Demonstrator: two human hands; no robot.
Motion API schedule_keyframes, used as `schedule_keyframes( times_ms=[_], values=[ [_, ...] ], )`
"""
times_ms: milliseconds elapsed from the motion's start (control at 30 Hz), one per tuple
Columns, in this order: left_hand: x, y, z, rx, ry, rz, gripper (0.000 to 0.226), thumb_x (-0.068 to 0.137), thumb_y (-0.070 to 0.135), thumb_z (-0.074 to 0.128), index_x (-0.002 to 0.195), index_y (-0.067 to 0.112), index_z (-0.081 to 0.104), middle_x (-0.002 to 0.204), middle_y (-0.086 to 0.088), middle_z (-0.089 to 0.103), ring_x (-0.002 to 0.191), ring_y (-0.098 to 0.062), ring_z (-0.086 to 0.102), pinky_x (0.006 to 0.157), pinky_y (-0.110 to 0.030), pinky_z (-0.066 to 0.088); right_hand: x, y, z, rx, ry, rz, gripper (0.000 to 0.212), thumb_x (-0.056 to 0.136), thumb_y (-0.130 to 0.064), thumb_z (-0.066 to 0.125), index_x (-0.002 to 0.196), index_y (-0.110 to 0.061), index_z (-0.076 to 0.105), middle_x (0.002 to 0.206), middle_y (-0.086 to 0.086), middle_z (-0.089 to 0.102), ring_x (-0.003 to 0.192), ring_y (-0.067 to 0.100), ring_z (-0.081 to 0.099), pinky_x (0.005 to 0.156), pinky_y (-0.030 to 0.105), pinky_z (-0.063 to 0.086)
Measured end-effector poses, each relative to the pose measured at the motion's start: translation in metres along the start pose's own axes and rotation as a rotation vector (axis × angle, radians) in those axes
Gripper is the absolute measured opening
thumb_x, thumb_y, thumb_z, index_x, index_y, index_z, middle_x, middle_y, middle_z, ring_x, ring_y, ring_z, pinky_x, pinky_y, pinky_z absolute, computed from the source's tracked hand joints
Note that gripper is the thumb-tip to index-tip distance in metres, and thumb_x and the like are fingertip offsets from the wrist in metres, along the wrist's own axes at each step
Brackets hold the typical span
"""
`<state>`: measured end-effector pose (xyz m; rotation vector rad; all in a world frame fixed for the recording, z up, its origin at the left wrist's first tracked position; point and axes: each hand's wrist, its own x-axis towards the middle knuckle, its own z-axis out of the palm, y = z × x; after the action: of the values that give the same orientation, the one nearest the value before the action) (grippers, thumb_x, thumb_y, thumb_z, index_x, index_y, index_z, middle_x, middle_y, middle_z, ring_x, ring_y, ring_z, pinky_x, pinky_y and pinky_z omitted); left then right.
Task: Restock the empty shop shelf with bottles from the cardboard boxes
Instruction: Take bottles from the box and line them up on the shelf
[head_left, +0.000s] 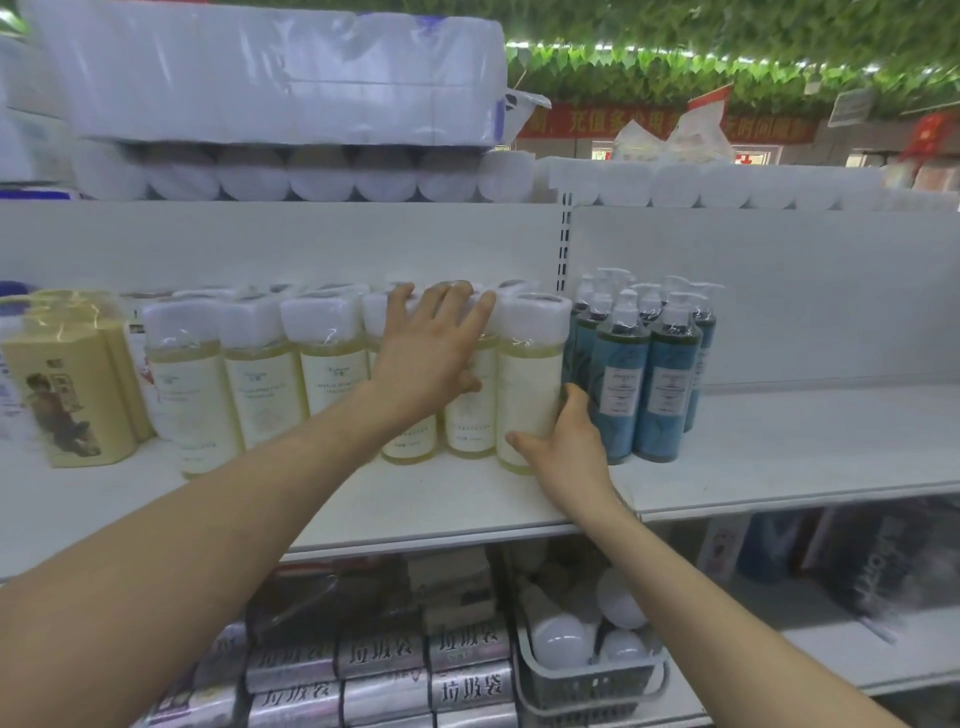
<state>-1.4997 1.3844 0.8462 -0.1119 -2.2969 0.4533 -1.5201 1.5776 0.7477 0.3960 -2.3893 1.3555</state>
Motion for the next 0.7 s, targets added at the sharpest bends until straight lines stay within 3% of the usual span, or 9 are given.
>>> schedule_keyframes(
  times_ms=[100, 233, 333, 433, 500, 567, 700],
  values=[
    [-0.001, 0.000, 0.001, -0.006, 0.015, -0.001, 0.118, 0.066, 0.059, 0.092, 0.162, 0.024, 0.034, 0.161, -0.007, 0.044, 0.147, -0.029, 0.044, 0.120, -0.060, 0.027, 0.003, 0.002, -0.003, 0.019, -0.048, 0.010, 0.084, 0.091, -0.027, 0.082, 0.154, -0.013, 0.028, 0.149, 0.010, 0.057, 0.133, 0.030, 0.058, 0.095, 0.031, 0.044],
    [-0.002, -0.001, 0.004, -0.004, 0.040, 0.005, 0.121, 0.064, 0.060, 0.093, 0.163, 0.026, 0.033, 0.158, -0.007, 0.046, 0.144, -0.029, 0.046, 0.119, -0.060, 0.029, 0.001, 0.003, 0.000, -0.155, -0.018, -0.034, 0.082, 0.090, -0.034, 0.083, 0.151, -0.011, 0.034, 0.145, 0.011, 0.042, 0.126, 0.035, 0.056, 0.101, 0.045, 0.049],
    [-0.002, -0.001, 0.003, -0.014, 0.051, 0.022, 0.128, 0.063, 0.059, 0.093, 0.167, 0.035, 0.022, 0.156, -0.009, 0.046, 0.141, -0.030, 0.047, 0.115, -0.063, 0.032, 0.009, 0.004, -0.002, -0.133, -0.056, -0.035, 0.072, 0.091, -0.026, 0.080, 0.149, -0.016, 0.039, 0.141, 0.009, 0.049, 0.126, 0.033, 0.058, 0.103, 0.048, 0.051],
    [-0.001, -0.001, 0.002, -0.001, 0.035, 0.040, 0.128, 0.066, 0.058, 0.092, 0.168, 0.044, 0.016, 0.157, -0.012, 0.045, 0.141, -0.031, 0.046, 0.113, -0.064, 0.032, 0.018, 0.007, -0.008, -0.047, -0.122, 0.013, 0.080, 0.095, -0.013, 0.068, 0.163, -0.020, 0.026, 0.151, 0.009, 0.056, 0.135, 0.031, 0.058, 0.111, 0.047, 0.050],
    [0.000, 0.000, 0.001, 0.007, 0.028, 0.042, 0.127, 0.067, 0.059, 0.092, 0.167, 0.046, 0.014, 0.158, -0.012, 0.043, 0.141, -0.032, 0.045, 0.113, -0.064, 0.032, 0.019, 0.008, -0.006, -0.006, -0.140, 0.051, 0.087, 0.097, -0.014, 0.065, 0.167, -0.022, 0.013, 0.154, 0.009, 0.055, 0.135, 0.031, 0.058, 0.108, 0.039, 0.050],
    [0.000, 0.000, 0.001, 0.013, 0.025, 0.042, 0.127, 0.068, 0.059, 0.091, 0.167, 0.047, 0.013, 0.158, -0.012, 0.043, 0.141, -0.033, 0.045, 0.113, -0.064, 0.032, 0.019, 0.006, 0.001, 0.052, -0.119, 0.072, 0.092, 0.095, -0.025, 0.076, 0.164, -0.017, 0.017, 0.154, 0.009, 0.051, 0.136, 0.028, 0.055, 0.106, 0.036, 0.048],
    [0.000, 0.000, 0.001, 0.016, 0.024, 0.047, 0.128, 0.069, 0.059, 0.091, 0.168, 0.046, 0.011, 0.159, -0.013, 0.042, 0.143, -0.033, 0.044, 0.113, -0.065, 0.032, 0.019, 0.000, 0.014, -0.105, -0.032, 0.043, 0.090, 0.084, -0.035, 0.089, 0.148, -0.008, 0.032, 0.142, 0.012, 0.041, 0.127, 0.037, 0.054, 0.103, 0.049, 0.051]
  ],
)
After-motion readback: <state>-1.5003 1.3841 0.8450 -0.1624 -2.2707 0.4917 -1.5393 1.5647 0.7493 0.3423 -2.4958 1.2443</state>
